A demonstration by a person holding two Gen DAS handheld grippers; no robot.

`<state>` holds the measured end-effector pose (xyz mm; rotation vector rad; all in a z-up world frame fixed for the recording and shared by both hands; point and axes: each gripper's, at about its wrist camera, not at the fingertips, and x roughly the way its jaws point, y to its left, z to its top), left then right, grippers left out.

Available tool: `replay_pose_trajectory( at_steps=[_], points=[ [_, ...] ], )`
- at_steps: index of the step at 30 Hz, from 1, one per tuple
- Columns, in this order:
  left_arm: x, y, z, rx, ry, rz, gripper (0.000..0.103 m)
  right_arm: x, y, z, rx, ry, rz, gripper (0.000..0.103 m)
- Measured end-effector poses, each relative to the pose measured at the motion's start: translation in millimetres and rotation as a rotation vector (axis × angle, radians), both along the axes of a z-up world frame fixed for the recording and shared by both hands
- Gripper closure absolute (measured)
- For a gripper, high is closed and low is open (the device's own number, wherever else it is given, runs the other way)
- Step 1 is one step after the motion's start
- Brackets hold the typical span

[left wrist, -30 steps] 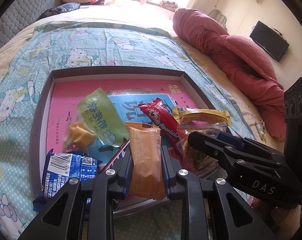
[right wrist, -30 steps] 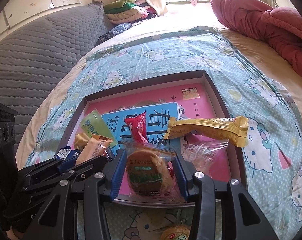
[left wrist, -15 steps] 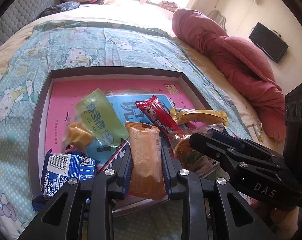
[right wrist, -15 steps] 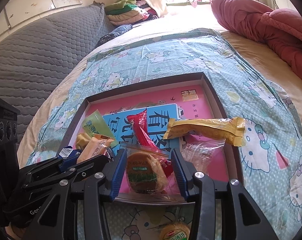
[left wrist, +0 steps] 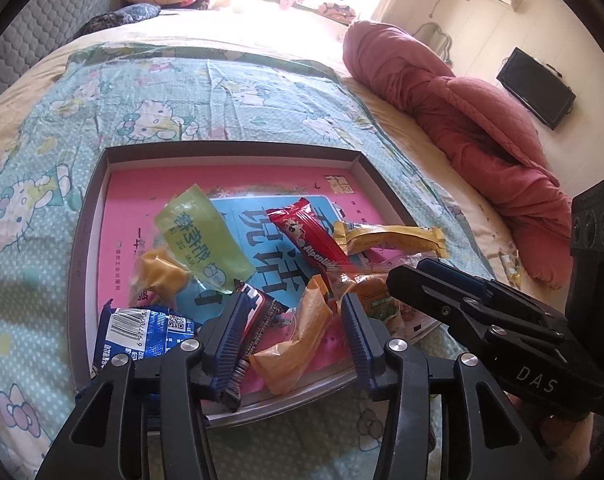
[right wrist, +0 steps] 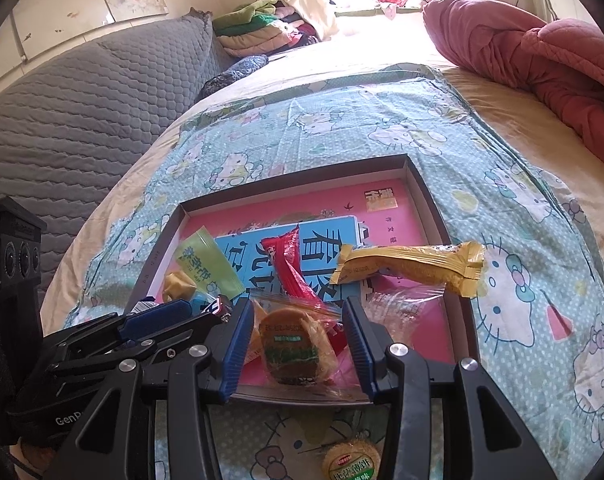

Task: Organize snacks
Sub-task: 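Open the left tool to drop the orange wafer bar while the right tool releases the bread bun, then grasp the dark chocolate packet with the left tool while the right tool grasps the round cookie packet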

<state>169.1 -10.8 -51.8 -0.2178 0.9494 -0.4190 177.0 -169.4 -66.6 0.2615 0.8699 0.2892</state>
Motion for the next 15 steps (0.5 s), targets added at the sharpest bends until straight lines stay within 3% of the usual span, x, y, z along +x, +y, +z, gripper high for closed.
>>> replay_pose_trajectory(
  at_steps=[1, 8, 15],
  points=[
    [-2, 0, 3, 0.000, -0.001, -0.003, 0.045, -3, -1, 3, 0.003, -0.006, 0.003, 0.056],
    [-39, -11, 22, -0.008, -0.011, -0.118, 0.044, -36, -23, 11, -0.018, -0.001, 0.041, 0.056],
    [-85, -54, -5, 0.032, 0.067, -0.255, 0.044, -57, -43, -1, -0.034, 0.042, 0.053, 0.056]
  ],
)
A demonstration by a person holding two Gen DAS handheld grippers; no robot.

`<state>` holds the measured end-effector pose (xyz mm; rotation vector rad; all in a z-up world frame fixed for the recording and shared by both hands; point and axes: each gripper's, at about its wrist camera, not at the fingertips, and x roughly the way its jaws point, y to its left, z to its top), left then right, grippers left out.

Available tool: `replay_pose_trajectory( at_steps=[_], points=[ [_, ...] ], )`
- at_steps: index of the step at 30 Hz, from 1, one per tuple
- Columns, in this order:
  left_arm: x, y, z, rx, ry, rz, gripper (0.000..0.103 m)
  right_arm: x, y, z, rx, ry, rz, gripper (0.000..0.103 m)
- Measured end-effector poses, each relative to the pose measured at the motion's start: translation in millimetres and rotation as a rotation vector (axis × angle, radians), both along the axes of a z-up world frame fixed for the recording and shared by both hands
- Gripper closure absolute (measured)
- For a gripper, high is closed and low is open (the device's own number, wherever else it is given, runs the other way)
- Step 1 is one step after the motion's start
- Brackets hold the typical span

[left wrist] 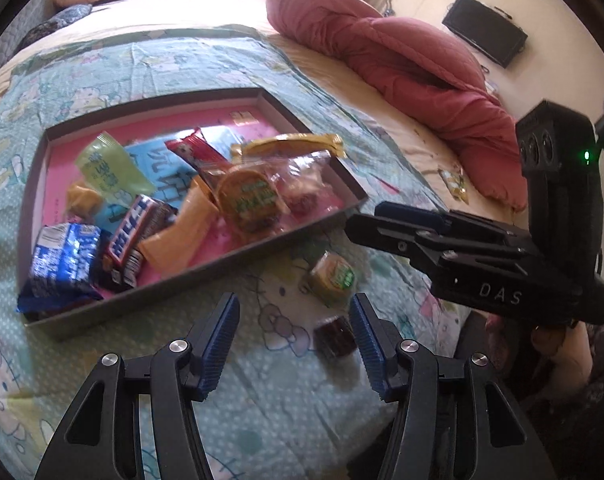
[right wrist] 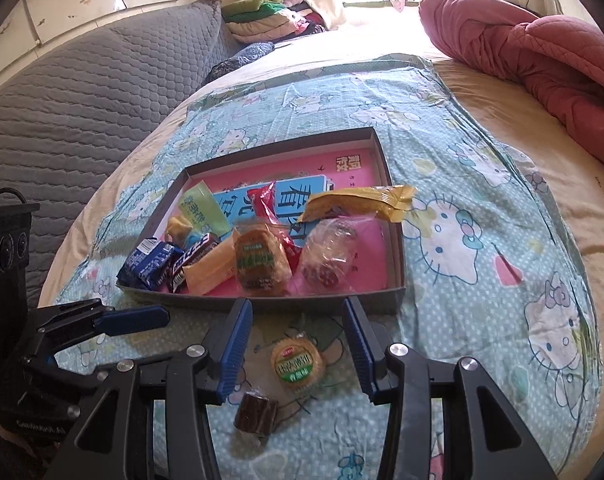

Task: Organize snacks
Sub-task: 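Grasp the dark chocolate packet with the left tool while the right tool grasps the round cookie packet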

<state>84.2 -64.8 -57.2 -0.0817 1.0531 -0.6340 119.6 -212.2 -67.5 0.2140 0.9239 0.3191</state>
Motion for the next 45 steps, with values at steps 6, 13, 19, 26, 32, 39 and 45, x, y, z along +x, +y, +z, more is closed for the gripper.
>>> replay_pose_trajectory(
  at_steps=[6, 13, 19, 26, 32, 39, 45],
  points=[
    [-11, -26, -22, 0.021, 0.065, -0.025, 0.044, -6, -11, -8, 0.018, 0.030, 0.010, 0.056],
    [-13, -37, -36, 0.021, 0.096, -0.002, 0.044, -5, -6, -19, 0.040, 0.066, 0.062, 0.056],
    [-8, -38, -44, 0.011, 0.111, 0.025, 0.044, 0, 4, -37, -0.005, 0.113, 0.112, 0.056],
    [-5, -49, -51, 0.022, 0.101, 0.029, 0.052, 7, 12, -46, -0.020, 0.135, 0.168, 0.056],
    [-2, -58, -55, 0.055, 0.088, 0.026, 0.068, 9, 25, -51, -0.060, 0.139, 0.202, 0.054],
    [1, -49, -49, 0.046, 0.081, 0.026, 0.068, 10, 30, -53, -0.065, 0.121, 0.206, 0.063],
    [2, -34, -30, 0.017, 0.035, 0.037, 0.068, 6, 13, -48, 0.023, 0.122, 0.160, 0.064]
  ],
)
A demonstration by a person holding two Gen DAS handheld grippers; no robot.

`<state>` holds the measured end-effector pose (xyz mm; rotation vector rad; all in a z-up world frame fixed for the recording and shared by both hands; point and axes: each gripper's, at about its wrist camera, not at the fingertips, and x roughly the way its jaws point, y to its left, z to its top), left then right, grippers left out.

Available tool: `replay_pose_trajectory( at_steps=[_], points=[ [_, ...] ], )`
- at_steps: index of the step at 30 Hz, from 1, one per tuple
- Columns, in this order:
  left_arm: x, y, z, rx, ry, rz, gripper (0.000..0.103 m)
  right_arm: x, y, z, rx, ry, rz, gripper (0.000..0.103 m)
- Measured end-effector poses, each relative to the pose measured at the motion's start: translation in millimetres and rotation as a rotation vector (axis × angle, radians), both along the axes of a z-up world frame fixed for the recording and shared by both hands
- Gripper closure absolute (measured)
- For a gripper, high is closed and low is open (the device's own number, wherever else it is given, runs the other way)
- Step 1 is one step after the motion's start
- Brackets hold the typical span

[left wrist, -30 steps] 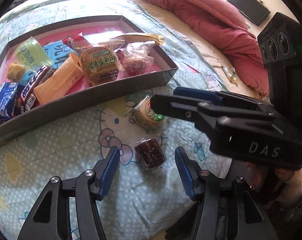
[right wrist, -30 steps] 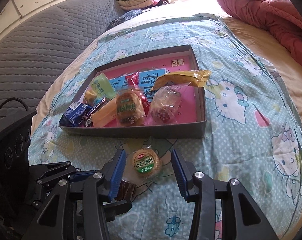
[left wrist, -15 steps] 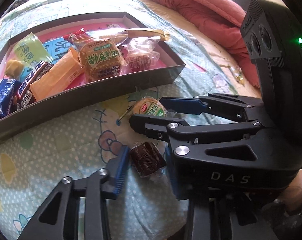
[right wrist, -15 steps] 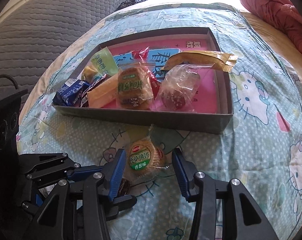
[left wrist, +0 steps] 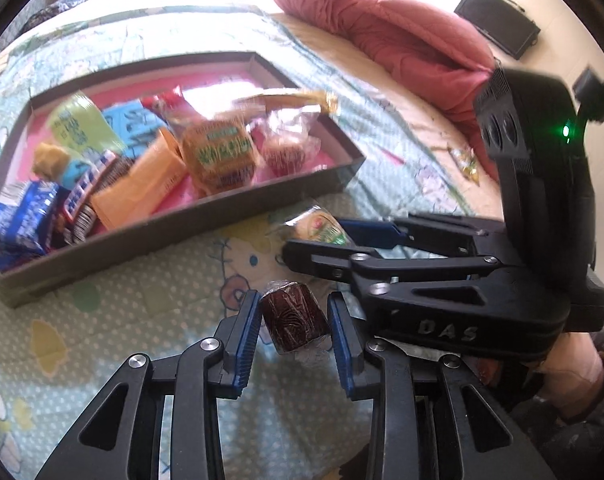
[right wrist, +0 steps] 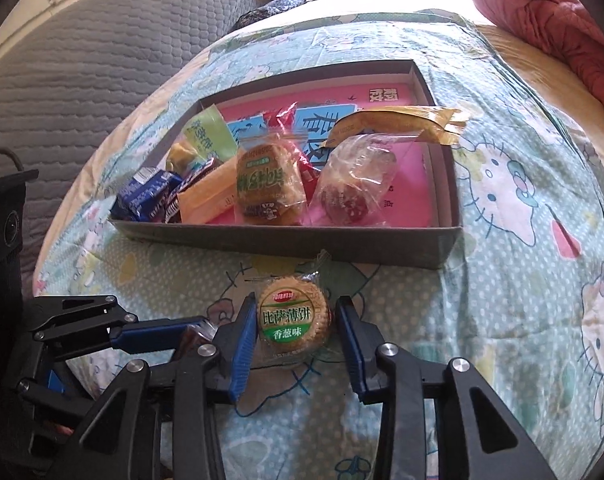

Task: Organize snacks
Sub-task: 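Grasp the dark chocolate packet with the left tool while the right tool grasps the round cookie packet, then carry both held snacks over the box, then open the left tool to drop the chocolate packet while the right tool releases the cookie packet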

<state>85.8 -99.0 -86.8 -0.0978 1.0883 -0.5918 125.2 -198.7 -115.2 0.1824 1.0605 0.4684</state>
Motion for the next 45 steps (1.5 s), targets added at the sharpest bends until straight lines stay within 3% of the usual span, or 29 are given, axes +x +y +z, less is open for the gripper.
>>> replay_pose_trajectory(
  at_steps=[8, 14, 20, 40, 45],
  points=[
    [8, 36, 38, -0.021, -0.104, 0.076, 0.068, -3, -20, 35, 0.147, -0.058, -0.077, 0.064],
    [34, 72, 46, 0.002, -0.153, 0.186, 0.068, 13, -14, 55, 0.161, -0.124, -0.113, 0.064],
    [60, 96, 39, -0.013, -0.148, 0.258, 0.068, 32, -3, 59, 0.099, -0.153, -0.159, 0.064],
    [77, 95, 21, 0.023, -0.100, 0.268, 0.068, 57, 14, 41, -0.003, -0.143, -0.209, 0.063],
    [76, 95, 25, 0.017, -0.110, 0.268, 0.059, 54, 8, 44, 0.005, -0.149, -0.226, 0.062]
  ],
)
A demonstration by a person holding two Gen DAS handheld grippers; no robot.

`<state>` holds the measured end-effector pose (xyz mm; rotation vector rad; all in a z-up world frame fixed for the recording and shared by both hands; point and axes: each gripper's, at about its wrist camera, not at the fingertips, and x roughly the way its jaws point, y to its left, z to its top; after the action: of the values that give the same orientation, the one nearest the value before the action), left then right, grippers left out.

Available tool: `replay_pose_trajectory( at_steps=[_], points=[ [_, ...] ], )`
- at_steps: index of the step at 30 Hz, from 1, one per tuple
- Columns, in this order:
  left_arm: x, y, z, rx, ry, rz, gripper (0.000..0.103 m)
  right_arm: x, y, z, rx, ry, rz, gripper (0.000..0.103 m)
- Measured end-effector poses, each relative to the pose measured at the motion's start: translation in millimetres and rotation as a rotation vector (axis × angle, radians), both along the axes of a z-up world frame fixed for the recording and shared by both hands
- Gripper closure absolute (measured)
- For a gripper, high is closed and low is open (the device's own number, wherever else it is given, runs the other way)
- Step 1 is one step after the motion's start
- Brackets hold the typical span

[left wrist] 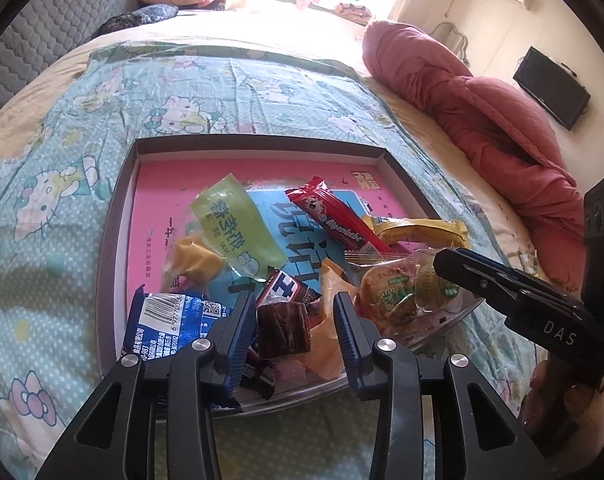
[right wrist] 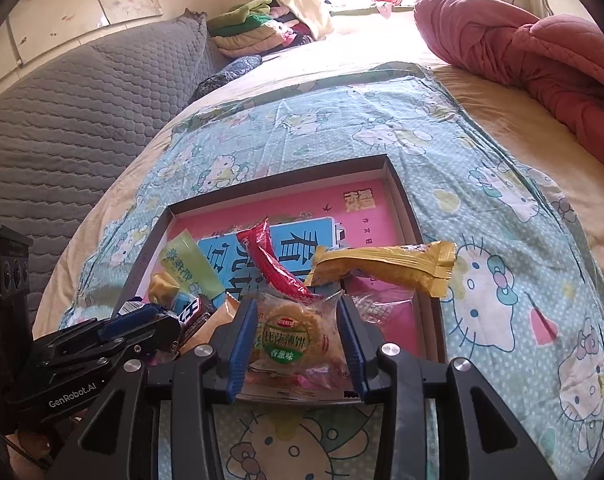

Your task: Organize snacks

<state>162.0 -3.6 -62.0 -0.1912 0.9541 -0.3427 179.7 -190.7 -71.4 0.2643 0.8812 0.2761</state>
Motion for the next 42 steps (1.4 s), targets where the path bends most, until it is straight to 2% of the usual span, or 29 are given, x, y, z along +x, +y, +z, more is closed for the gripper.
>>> replay_pose_trajectory(
  at_steps=[3, 5, 14, 18, 25, 28, 31, 35, 42],
  points=[
    [-1, -1, 1, -0.002, 0.003, -0.006, 0.056, -2, -3, 1, 0.002, 0.000, -0.006, 0.062],
    [-2, -1, 4, -0.005, 0.002, -0.006, 0.049, -3, -4, 2, 0.002, -0.001, -0.008, 0.062],
    [-15, 1, 23, -0.005, -0.041, 0.001, 0.036, -16, -4, 16, -0.005, -0.045, -0.003, 0.061],
    [-26, 0, 33, 0.012, -0.061, 0.002, 0.030, -29, -2, 28, -0.022, -0.084, -0.001, 0.049],
    [-49, 2, 43, 0.041, -0.056, 0.030, 0.024, -57, -2, 48, -0.044, -0.149, -0.010, 0.042],
    [-64, 2, 50, 0.053, -0.063, 0.051, 0.023, -77, 3, 58, -0.073, -0.191, -0.011, 0.032],
    [-80, 1, 59, 0.072, -0.080, 0.070, 0.023, -95, 4, 63, -0.088, -0.215, -0.029, 0.027],
    [-101, 2, 66, 0.090, -0.084, 0.096, 0.022, -110, 1, 62, -0.065, -0.179, -0.043, 0.024],
    [-132, 10, 62, 0.115, -0.038, 0.139, 0.022, -135, -1, 52, -0.077, -0.111, -0.049, 0.023]
  ],
)
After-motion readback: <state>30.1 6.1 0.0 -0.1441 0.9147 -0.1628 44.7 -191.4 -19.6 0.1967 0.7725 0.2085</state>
